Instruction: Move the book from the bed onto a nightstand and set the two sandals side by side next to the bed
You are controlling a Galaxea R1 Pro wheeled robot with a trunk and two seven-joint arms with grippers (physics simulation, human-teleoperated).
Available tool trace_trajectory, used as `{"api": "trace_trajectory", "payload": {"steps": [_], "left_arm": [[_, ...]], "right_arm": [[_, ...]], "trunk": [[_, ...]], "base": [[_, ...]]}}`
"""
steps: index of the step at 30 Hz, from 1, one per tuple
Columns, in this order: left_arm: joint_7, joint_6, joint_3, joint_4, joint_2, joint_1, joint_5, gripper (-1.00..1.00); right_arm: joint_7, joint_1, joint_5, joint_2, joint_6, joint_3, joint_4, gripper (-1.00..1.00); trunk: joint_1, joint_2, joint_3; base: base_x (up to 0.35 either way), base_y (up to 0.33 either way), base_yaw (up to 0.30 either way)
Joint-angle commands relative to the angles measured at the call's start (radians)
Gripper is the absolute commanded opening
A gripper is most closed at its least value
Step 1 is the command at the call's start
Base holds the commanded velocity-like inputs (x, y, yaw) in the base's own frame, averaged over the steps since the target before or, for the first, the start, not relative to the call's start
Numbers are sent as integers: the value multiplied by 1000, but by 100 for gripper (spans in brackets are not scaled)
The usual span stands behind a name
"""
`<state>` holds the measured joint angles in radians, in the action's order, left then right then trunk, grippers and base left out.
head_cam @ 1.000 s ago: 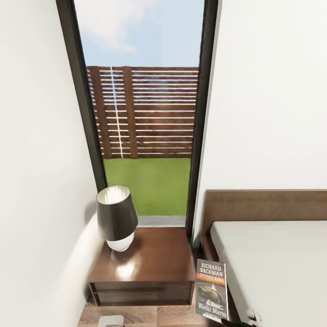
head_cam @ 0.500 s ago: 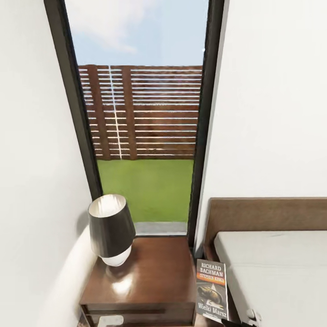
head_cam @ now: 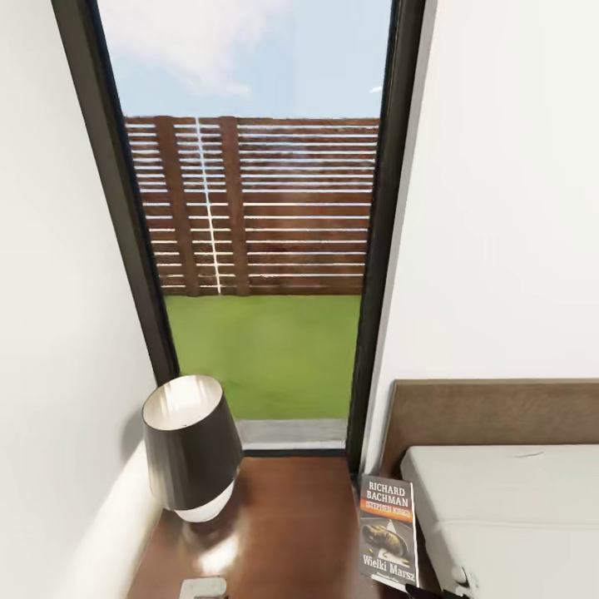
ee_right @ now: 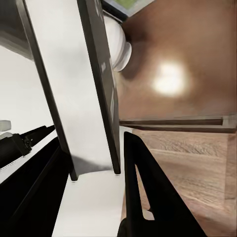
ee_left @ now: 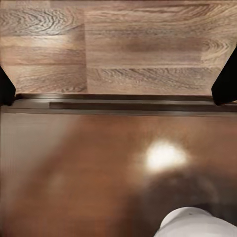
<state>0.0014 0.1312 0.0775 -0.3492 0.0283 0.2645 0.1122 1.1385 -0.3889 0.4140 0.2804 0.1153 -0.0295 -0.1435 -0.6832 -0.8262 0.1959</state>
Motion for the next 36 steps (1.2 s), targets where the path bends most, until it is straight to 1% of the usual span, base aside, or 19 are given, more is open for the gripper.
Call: {"api": "trace_trajectory", "payload": {"steps": [1,7,16,25,36], "left_arm": [[0,4,7,1,-1,1,10,100],[0,4,7,1,-1,1,11,100],[0,4,7,1,-1,1,10,100],[0,4,7,1,-1,1,10,100],[0,4,7,1,-1,1,10,100]], "right_arm": [[3,-1,9,0,10,0,-1,-100],[3,-1,9,0,10,0,-1,-100],[3,-1,9,0,10,0,-1,-100],[3,-1,9,0,11,0,-1,-100],[4,-1,9,0,12,0,-1,-100]], "trunk": [[-1,-1,1],[-1,-1,1],[-1,-1,1],[-1,-1,1],[-1,-1,1]], "base": [[324,0,0],[272,0,0],[45,0,0],[268,0,0],[30,0,0]]}}
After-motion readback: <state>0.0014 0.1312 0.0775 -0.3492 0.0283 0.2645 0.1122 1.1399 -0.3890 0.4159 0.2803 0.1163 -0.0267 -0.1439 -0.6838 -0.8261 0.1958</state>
